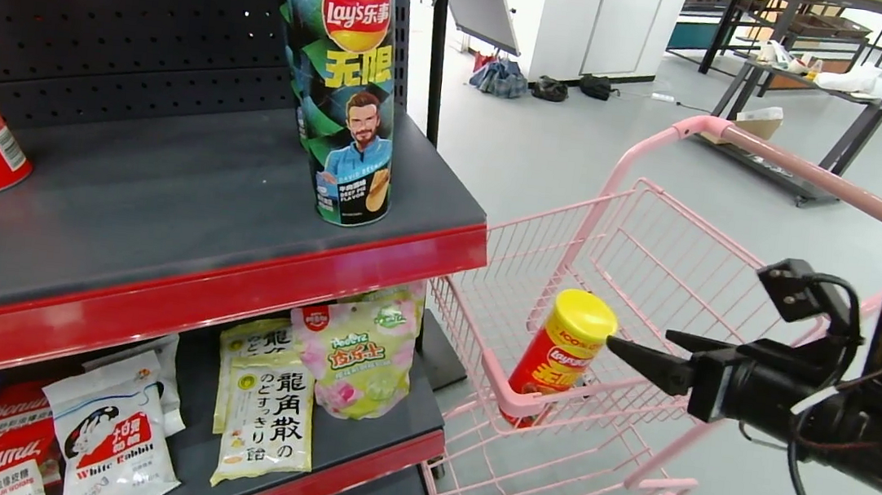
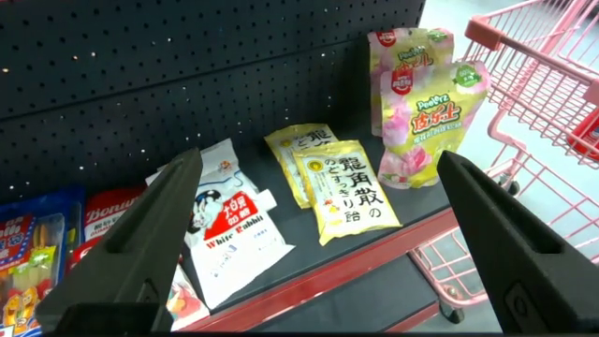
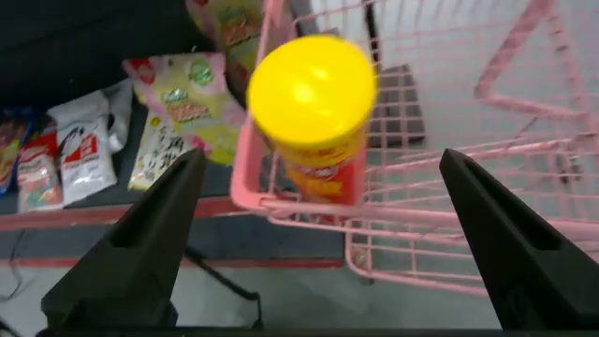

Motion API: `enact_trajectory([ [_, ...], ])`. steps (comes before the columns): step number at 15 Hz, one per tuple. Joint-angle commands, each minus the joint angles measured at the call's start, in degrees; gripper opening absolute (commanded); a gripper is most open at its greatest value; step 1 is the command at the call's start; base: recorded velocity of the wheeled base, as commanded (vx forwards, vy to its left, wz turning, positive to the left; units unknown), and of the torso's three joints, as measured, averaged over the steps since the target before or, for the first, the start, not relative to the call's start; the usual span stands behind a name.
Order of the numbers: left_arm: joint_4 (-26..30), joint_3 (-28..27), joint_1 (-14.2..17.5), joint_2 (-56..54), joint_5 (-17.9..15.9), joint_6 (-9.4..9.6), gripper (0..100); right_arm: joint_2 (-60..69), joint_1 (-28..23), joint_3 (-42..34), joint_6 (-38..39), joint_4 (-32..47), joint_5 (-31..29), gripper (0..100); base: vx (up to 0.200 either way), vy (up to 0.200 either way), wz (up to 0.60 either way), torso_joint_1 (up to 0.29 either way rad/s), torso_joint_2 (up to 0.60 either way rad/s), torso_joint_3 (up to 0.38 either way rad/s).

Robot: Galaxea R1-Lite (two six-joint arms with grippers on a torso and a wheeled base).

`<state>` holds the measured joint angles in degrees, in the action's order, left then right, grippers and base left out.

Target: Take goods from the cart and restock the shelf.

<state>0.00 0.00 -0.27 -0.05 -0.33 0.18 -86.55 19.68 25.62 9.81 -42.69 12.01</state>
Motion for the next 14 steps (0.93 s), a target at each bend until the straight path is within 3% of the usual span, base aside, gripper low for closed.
enact_trajectory([
  [1, 0.0, 0.0, 0.0, 0.0, 0.0, -0.01, 100, -4.5, 4.3, -0.6, 1.3, 0.0, -0.2, 100, 0.000, 0.000, 0.00, 0.000, 0.00, 0.000],
  [11, 0.0, 0.0, 0.0, 0.0, 0.0, -0.01, 100, -18.4, 3.6, 8.0, 1.7, -0.6, -0.1, 100, 0.000, 0.000, 0.00, 0.000, 0.00, 0.000],
  [14, 0.0, 0.0, 0.0, 0.0, 0.0, -0.01, 100, -25.3, 2.4, 9.0, 0.9, -8.8, -0.5, 100, 0.000, 0.000, 0.00, 0.000, 0.00, 0.000],
])
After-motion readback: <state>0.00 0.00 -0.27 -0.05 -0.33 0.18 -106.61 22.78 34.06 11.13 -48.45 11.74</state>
